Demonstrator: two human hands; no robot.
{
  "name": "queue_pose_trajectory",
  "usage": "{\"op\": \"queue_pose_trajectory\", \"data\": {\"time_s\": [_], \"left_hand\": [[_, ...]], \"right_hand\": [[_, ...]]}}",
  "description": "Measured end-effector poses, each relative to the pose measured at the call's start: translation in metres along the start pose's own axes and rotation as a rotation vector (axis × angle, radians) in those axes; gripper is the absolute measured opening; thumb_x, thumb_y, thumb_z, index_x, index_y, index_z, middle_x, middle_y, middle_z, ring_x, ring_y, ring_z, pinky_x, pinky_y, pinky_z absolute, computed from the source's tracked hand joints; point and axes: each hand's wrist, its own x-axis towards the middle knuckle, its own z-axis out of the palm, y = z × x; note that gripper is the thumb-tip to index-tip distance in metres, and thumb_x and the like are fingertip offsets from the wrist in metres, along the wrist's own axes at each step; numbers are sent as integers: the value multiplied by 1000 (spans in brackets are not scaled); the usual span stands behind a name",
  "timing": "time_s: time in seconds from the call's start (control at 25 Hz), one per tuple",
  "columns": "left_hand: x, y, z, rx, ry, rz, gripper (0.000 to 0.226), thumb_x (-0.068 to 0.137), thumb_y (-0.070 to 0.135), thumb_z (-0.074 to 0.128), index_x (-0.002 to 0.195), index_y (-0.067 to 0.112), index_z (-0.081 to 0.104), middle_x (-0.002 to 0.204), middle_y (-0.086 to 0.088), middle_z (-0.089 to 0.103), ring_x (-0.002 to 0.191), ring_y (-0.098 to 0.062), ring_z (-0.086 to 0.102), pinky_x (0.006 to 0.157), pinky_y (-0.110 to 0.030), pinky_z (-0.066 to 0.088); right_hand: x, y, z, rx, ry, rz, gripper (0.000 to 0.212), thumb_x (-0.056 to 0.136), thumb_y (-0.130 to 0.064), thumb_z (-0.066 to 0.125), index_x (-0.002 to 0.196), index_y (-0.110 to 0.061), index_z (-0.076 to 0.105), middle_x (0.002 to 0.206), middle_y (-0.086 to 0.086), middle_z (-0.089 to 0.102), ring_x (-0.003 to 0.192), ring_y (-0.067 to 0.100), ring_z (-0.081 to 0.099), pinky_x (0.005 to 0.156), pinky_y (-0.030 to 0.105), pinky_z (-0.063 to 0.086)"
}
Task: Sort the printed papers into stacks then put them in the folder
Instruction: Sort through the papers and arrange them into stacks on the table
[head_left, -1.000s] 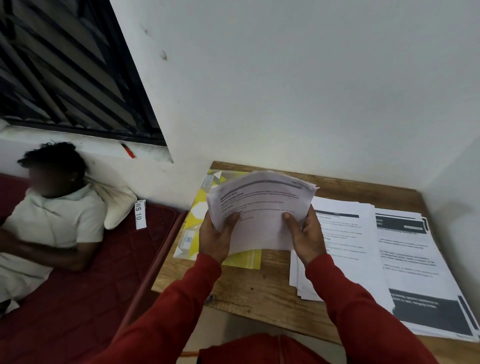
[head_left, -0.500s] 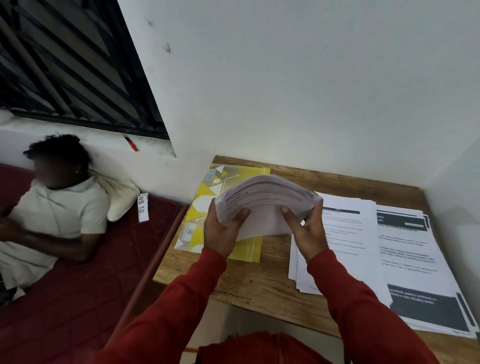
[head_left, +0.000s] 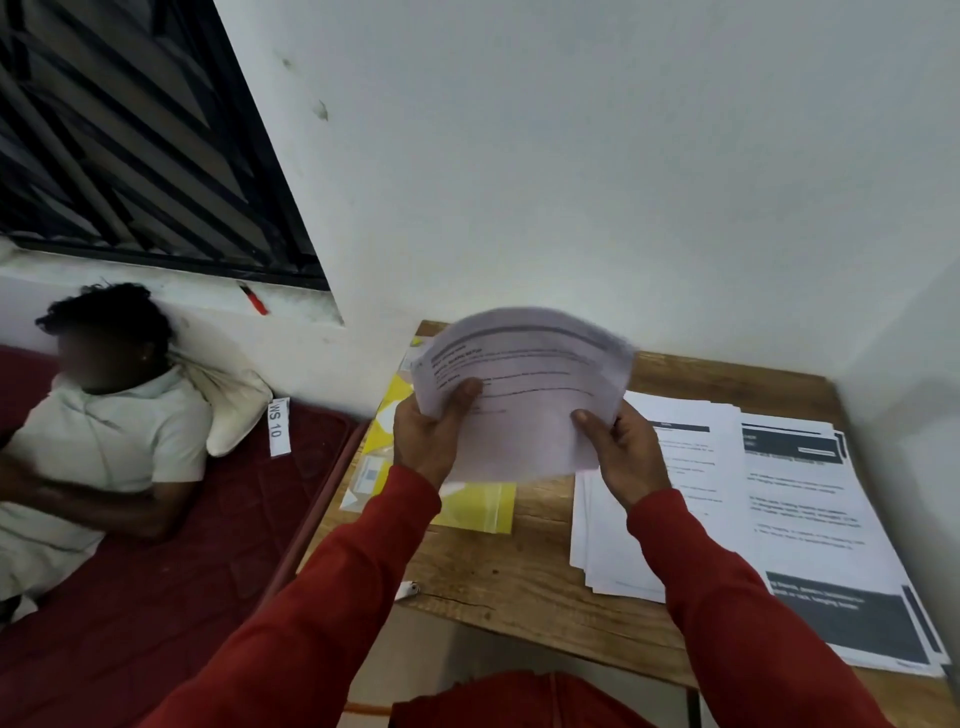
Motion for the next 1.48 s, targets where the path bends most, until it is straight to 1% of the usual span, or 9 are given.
{"op": "queue_pose_trajectory", "data": {"time_s": [0.16,0.28,0.48,0.64,0.76,0.96,1.04,1.2,1.48], "left_hand": [[-9,-19,-9,36,-54,48,19,69,45,75,84,35,73,83,13,74,79,-5,68,69,-27,57],[-17,-45,-17,146,-93,-83,31,69,53,71,88,28,70,86,9,72,78,0,66,70,-28,53],[-4,-46,-17,122,-108,-194,11,90,16,67,99,11,69,90,5,71,78,-1,66,65,-15,51],[11,-72,-28,293,-136,-297,28,88,26,69,113,15,63,109,-2,70,97,-19,67,84,-37,55],[10,-97,-38,400,-150,-391,32,87,24,69,114,9,61,113,-9,68,101,-28,65,89,-40,52],[13,-111,-50,743,-164,-226,25,90,30,65,110,15,68,106,-3,67,101,-24,61,85,-30,45],[19,-116,-59,1002,-129,-146,27,88,40,64,112,27,66,125,-1,57,118,-30,50,99,-39,39],[21,-125,-76,1269,-202,-369,49,82,54,63,127,41,49,157,1,13,142,-36,13,114,-54,13],[28,-134,-89,1338,-208,-327,54,84,61,55,134,45,42,158,1,13,141,-35,14,112,-57,15]], "right_hand": [[-2,18,5,-40,11,27,19,94,-28,61,113,-23,62,103,-2,69,93,11,66,76,26,56],[-8,43,8,-158,-54,112,26,94,-30,60,114,-14,63,103,2,69,97,20,66,77,28,54],[-8,41,6,-105,-54,129,18,95,-29,60,107,-17,66,99,-1,72,90,14,67,75,28,53],[-12,47,7,-61,-85,261,15,92,-15,63,107,-15,66,101,-2,71,89,15,66,75,28,49],[-18,61,12,-94,-68,357,19,91,-13,64,109,-16,65,106,1,68,97,20,63,83,29,47],[-20,82,13,-129,35,410,19,88,-10,65,106,-13,65,102,5,70,96,26,65,84,32,50],[-20,85,4,-115,118,425,20,87,-9,64,107,-14,66,103,6,70,95,26,65,85,34,50],[-21,84,-9,-90,179,452,20,89,-10,63,108,-15,64,102,3,67,92,22,62,82,30,46],[-18,93,5,-122,171,462,18,88,-11,65,105,-17,64,103,3,68,96,23,63,89,33,48]]}}
